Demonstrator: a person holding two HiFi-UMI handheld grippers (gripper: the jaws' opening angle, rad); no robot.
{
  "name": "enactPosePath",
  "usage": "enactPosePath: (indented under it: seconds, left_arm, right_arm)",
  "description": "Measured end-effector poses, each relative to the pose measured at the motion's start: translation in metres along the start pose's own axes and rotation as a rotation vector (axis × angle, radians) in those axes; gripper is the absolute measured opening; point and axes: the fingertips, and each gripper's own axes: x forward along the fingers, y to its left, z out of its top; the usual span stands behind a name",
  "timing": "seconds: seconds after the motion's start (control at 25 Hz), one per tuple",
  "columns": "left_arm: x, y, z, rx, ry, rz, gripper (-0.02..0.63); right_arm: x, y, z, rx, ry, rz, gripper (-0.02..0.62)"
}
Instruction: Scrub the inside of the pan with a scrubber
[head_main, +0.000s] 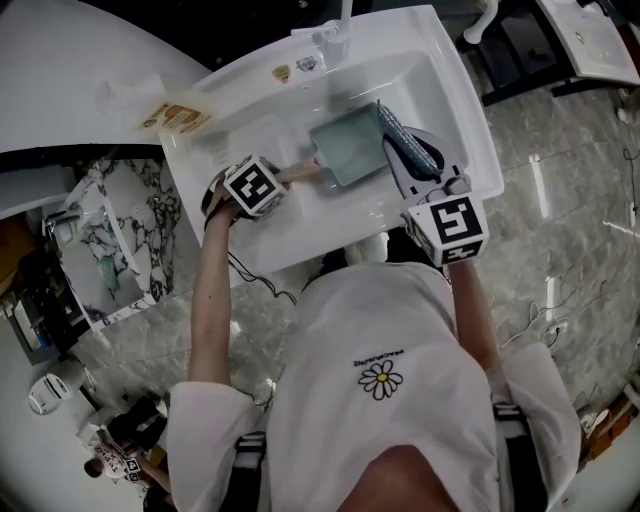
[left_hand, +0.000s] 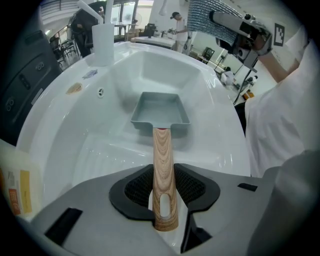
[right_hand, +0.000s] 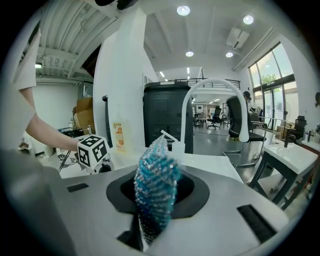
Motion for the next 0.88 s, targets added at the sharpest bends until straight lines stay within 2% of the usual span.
enactPosePath:
  seconds: [0.12, 0.24, 0.4, 0.56, 0.72, 0.88]
  left_arm:
    - [-0.005, 0.002, -0.002, 0.015, 0.003, 0.013, 0.138]
    - [-0.013, 0.003, -0.005, 0.021, 0.005, 0.034, 0.138]
    - [-0.019, 0.000, -0.008, 0.019, 0.008, 0.053, 0.138]
    - [-0.022, 0.001, -0.009, 0.026, 0.018, 0.063, 0.138]
    - [-0.023, 0.000, -0.011, 0.025, 0.027, 0.068, 0.138]
    - [-0.022, 0.000, -0.010, 0.033, 0.034, 0.074, 0.138]
  right_arm:
    - [0.011, 0.000, -0.009, -0.021, 0.052, 0.046, 0.063]
    - [0.030, -0.001, -0.030, -0.057, 0.153, 0.106, 0.063]
    - [0.069, -0.002, -0.081, -0.039, 0.359, 0.259, 0.063]
    - [0.110, -0.009, -0.141, 0.050, 0.638, 0.384, 0.063]
    - [0.142, -0.027, -0.188, 0.128, 0.887, 0.371, 0.063]
    - [0.157, -0.034, -0.214, 0.155, 1.062, 0.359, 0.063]
